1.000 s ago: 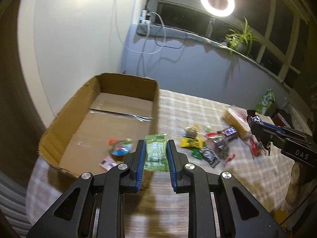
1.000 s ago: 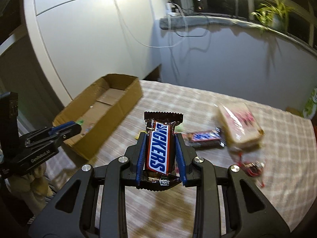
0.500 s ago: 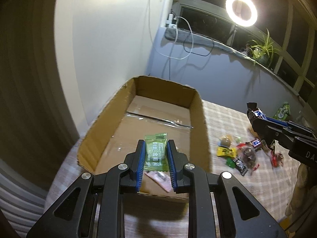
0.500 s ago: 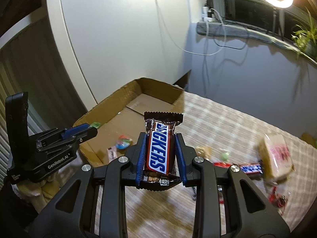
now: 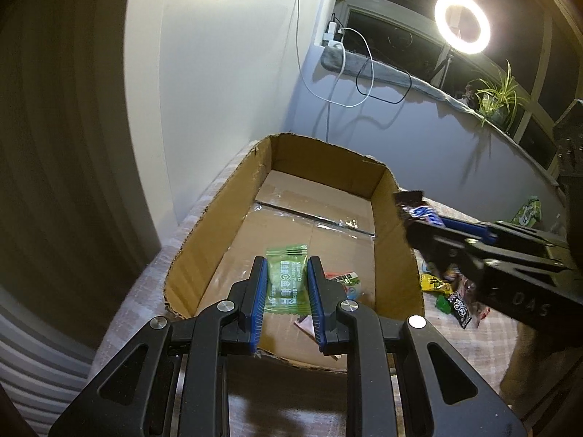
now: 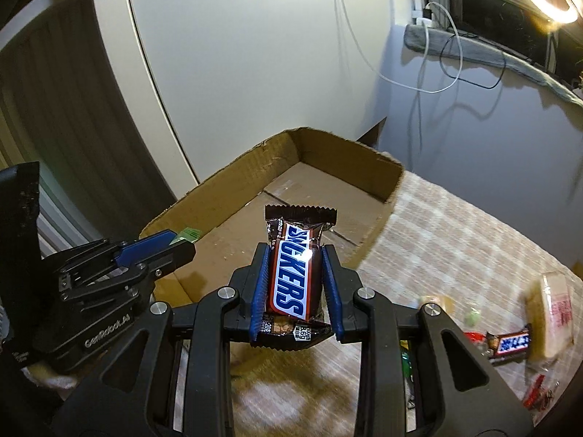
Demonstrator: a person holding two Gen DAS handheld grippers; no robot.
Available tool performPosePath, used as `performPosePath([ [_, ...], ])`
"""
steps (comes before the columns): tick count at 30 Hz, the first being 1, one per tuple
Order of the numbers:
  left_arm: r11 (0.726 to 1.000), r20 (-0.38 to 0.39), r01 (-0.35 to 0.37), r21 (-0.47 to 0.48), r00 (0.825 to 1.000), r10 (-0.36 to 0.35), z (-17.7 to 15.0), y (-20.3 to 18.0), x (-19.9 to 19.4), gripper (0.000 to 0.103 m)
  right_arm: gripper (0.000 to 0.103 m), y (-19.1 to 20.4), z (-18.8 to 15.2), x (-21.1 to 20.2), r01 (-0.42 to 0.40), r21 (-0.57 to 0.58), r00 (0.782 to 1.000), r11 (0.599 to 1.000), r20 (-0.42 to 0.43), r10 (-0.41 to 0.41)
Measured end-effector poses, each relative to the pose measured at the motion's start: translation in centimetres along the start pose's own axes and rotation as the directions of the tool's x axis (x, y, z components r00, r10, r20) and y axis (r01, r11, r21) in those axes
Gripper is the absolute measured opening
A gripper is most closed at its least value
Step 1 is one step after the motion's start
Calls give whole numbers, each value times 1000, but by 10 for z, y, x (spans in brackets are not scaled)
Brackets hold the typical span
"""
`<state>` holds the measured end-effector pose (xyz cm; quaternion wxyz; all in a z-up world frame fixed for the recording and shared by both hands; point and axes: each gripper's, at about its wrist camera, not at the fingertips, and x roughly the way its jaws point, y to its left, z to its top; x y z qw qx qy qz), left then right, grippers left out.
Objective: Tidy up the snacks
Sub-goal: 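Carry the green packet with the left tool while the right tool carries the Snickers to the box, then open the left tool over the box while the right tool drops the Snickers into it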
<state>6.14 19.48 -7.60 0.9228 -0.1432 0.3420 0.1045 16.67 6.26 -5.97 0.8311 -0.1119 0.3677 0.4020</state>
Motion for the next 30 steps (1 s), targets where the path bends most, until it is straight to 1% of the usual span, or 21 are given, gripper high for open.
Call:
performPosePath([
  [9,1000,-9,-7,-1,1000,7,2,-1,6,21,29,8,1,21,-15,-24,999,1000,-38,14],
  [14,1000,-5,-11,4,1000,11,2,-2,5,21,30,9,3,20,-11,-31,1000,999,-27,10],
  [15,1000,-5,-12,6,1000,12,2,-2,5,22,37,9,4,19,-9,-30,1000,1000,-23,8],
  [16,1000,-4,-13,8,1000,13,2,-2,5,26,44,8,4,18,-6,-28,1000,1000,-19,6],
  [17,1000,-4,-13,10,1000,13,2,-3,5,35,56,8,4,16,-2,-26,1000,1000,-9,2],
  [18,1000,-3,-14,12,1000,14,1,-3,5,39,62,7,5,14,2,-25,1000,1000,-1,-2],
  [19,1000,0,-17,13,1000,17,1,-4,4,44,62,6,5,12,4,-25,1000,1000,4,-4],
  [22,1000,4,-23,13,1000,23,1,-4,3,44,65,4,5,7,10,-22,1000,1000,11,-10],
  [24,1000,4,-18,12,1000,18,2,-5,2,44,76,1,4,3,20,-15,999,1000,25,-20],
  [28,1000,8,-15,16,1000,15,2,-8,0,44,79,-4,4,-5,23,-2,999,1000,37,-23],
  [29,1000,10,-14,17,1000,14,2,-9,-1,44,86,-5,4,-7,28,1,999,1000,39,-28],
  [30,1000,11,-13,20,1000,13,2,-10,-2,44,90,-6,3,-10,34,4,998,999,46,-34],
])
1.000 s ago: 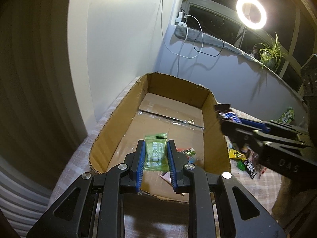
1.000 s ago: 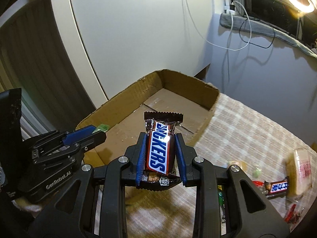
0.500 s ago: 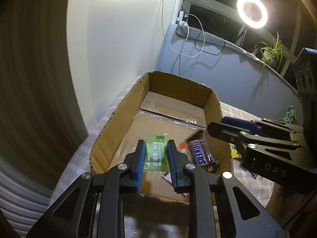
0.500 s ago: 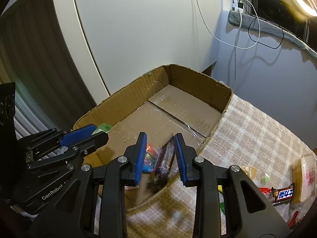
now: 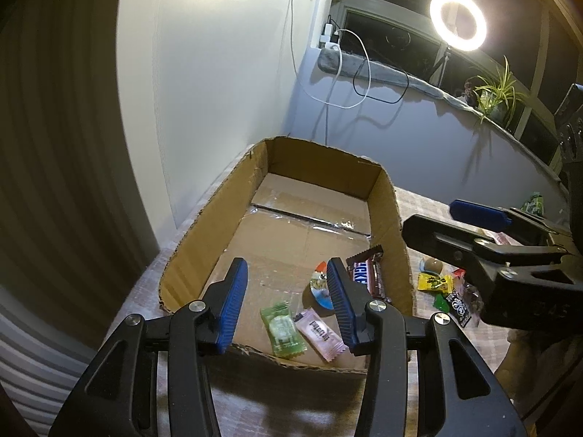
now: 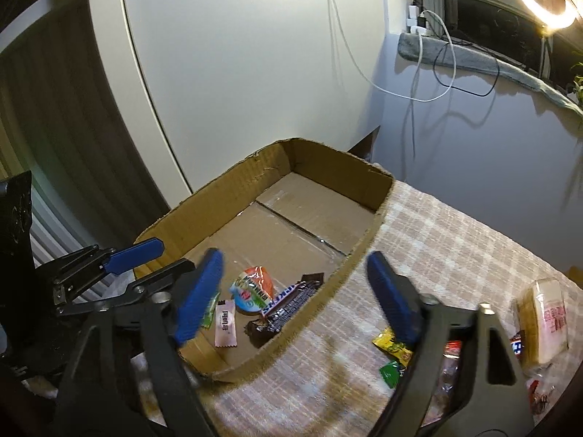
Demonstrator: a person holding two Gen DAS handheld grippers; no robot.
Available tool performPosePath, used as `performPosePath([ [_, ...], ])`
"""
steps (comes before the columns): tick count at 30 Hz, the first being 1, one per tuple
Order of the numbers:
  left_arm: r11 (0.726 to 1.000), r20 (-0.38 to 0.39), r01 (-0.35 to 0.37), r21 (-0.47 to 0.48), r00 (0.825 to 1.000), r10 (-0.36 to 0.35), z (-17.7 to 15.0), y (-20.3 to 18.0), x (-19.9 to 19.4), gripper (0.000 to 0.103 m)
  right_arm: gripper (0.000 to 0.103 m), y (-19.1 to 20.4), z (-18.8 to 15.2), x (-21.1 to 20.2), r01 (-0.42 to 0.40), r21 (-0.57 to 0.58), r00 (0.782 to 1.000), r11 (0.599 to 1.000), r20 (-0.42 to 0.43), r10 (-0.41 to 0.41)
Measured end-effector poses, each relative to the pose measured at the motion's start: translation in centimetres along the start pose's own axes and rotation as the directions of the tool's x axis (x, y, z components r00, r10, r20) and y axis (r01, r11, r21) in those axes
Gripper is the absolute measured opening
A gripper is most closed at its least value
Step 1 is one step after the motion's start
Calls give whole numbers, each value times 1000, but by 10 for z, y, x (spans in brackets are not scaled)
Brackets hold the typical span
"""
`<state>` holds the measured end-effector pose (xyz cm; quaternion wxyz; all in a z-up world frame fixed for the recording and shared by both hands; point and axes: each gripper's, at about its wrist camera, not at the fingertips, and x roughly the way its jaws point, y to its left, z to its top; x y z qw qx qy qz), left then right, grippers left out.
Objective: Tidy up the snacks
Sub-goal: 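Open the left tool over the box while the right tool drops the Snickers into it, then move the left tool to the dark chocolate bag while the right tool moves to the red-wrapped bag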
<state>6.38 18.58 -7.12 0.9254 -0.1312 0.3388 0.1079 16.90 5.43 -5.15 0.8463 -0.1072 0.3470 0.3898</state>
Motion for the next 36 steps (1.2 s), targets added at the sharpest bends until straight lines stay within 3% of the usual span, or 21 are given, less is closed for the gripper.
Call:
performPosePath([
  [8,999,7,27,22,1000,-27,-2,-14,-7,44,97,-18,-12,-25,27,33,999,999,23,-28],
  [19,992,3,95,81,995,-96,-5,-55,-14,45,97,-70,-46,-79,108,118,992,987,47,-114],
  [28,977,-34,166,133,986,-162,-11,-94,-9,45,97,-141,-88,-127,233,220,970,947,20,-244],
  [36,956,-117,239,171,968,-221,-29,-133,9,45,97,-192,-122,-147,313,287,948,905,-39,-315],
])
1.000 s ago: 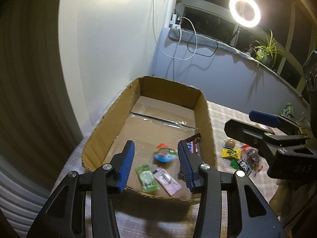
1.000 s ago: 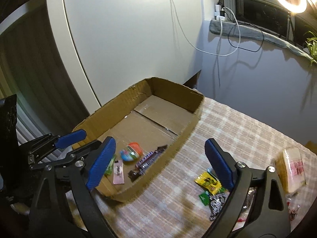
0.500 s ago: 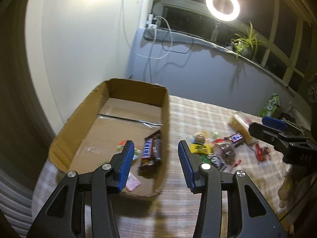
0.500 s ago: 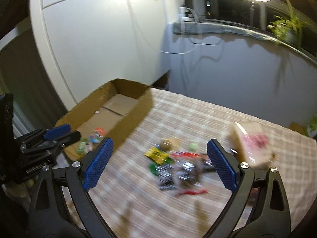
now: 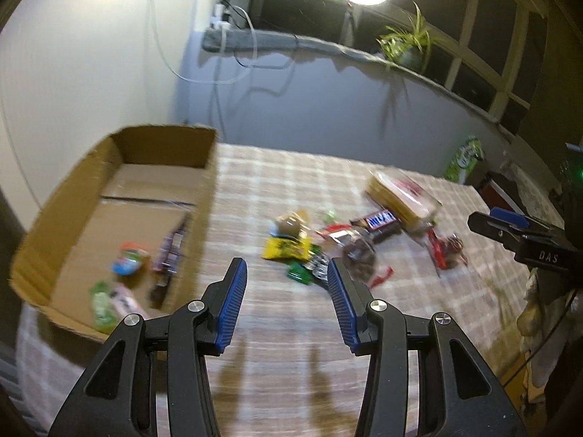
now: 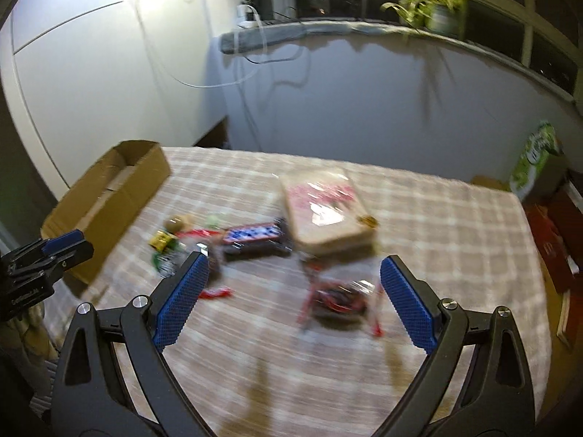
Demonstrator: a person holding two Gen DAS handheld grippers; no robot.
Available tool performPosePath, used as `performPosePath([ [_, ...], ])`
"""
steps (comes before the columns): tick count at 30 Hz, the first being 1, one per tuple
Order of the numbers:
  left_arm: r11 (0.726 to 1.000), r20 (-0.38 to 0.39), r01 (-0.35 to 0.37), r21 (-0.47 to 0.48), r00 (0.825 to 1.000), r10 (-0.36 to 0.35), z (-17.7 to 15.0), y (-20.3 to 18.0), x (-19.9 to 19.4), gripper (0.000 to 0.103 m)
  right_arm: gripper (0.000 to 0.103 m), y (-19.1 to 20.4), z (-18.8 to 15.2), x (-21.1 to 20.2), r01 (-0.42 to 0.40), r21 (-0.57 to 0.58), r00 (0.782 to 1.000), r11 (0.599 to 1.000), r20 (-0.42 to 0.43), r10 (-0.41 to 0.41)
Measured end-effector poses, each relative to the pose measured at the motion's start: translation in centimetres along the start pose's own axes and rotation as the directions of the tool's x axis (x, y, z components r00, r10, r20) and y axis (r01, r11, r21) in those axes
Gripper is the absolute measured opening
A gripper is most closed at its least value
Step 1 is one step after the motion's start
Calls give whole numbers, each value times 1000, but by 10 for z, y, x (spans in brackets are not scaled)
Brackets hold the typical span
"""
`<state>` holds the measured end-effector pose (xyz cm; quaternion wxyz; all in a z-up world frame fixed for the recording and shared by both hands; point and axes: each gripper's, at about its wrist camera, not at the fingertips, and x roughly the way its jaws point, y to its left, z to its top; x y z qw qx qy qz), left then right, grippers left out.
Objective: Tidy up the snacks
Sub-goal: 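Move the left tool to the dark chocolate bag while the right tool moves to the red-wrapped bag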
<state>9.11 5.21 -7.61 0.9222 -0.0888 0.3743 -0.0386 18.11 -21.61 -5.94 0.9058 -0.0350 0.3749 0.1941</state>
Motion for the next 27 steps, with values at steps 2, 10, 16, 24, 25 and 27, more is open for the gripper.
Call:
performPosePath([
  [2,1000,-33,31,-4,999,-31,-3,-8,11,45,97,-12,-4,2,17,15,1000,1000,-12,-17],
  [10,996,-102,87,-5,991,-87,-6,-32,39,44,97,-43,-23,12,46,54,998,997,-53,-43],
  [16,994,-138,109,14,985,-106,2,-51,59,45,97,-49,-28,23,34,53,996,998,-81,-29],
  [24,995,-175,88,48,981,-79,3,-69,85,55,97,-44,-29,43,15,34,993,999,-118,-10],
  [25,995,-176,86,50,981,-76,4,-70,87,57,97,-44,-29,46,15,35,993,999,-122,-11],
  [27,997,-184,68,48,981,-59,6,-70,91,60,97,-42,-29,51,15,30,991,999,-131,-11],
])
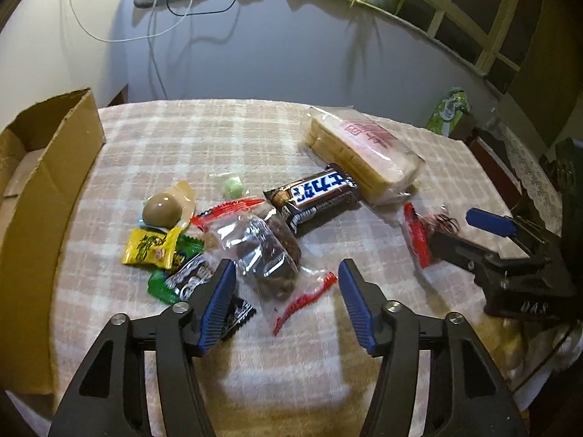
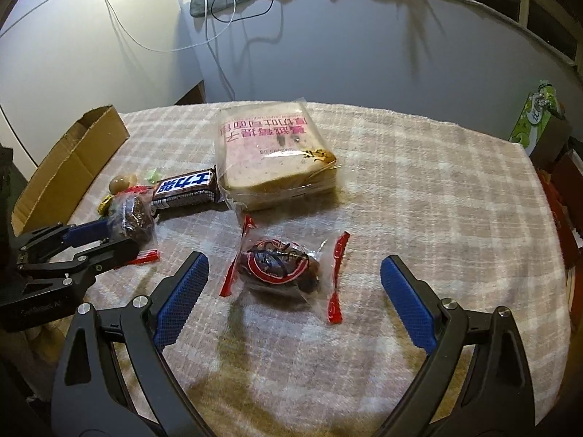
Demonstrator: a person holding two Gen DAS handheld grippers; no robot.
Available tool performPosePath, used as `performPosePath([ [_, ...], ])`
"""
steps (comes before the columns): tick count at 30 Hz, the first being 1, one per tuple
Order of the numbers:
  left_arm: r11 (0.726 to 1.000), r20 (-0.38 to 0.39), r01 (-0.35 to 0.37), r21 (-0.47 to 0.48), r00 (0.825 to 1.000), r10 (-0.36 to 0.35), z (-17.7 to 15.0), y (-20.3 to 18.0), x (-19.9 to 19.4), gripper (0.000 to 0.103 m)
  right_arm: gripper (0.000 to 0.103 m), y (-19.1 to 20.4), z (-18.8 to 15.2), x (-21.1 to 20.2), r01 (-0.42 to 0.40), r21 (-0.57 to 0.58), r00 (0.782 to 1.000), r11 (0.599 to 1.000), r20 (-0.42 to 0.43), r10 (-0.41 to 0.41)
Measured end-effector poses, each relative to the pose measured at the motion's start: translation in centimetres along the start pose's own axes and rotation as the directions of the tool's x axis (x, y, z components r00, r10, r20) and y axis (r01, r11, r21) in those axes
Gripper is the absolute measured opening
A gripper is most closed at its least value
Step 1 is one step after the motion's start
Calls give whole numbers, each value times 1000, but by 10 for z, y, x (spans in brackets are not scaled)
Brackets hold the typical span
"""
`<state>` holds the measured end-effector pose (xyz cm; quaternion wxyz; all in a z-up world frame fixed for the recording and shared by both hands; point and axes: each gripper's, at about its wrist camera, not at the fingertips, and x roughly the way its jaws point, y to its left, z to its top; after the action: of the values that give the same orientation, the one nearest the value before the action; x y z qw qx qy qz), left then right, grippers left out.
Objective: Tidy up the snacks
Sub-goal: 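Move the left tool to the dark chocolate bag while the right tool moves to the red-wrapped bag, then close the left tool on the dark chocolate bag while the right tool grasps the red-wrapped bag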
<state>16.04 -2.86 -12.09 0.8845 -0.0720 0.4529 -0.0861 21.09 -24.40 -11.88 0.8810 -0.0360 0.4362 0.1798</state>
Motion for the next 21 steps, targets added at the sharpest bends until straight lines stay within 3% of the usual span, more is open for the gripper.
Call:
performPosePath([
  [9,998,-4,-68,-6,998,68,3,5,11,59,97,6,2,13,31,-21,999,999,-16,-31],
  [11,997,1,-71,11,997,71,3,2,12,48,97,7,2,14,38,-25,999,999,-18,-38],
  [16,997,14,-72,28,997,72,3,-1,14,40,96,8,1,17,42,-34,999,999,-33,-43],
  [21,999,24,-42,9,999,41,5,2,12,34,72,8,-1,22,32,-29,998,999,-59,-34],
])
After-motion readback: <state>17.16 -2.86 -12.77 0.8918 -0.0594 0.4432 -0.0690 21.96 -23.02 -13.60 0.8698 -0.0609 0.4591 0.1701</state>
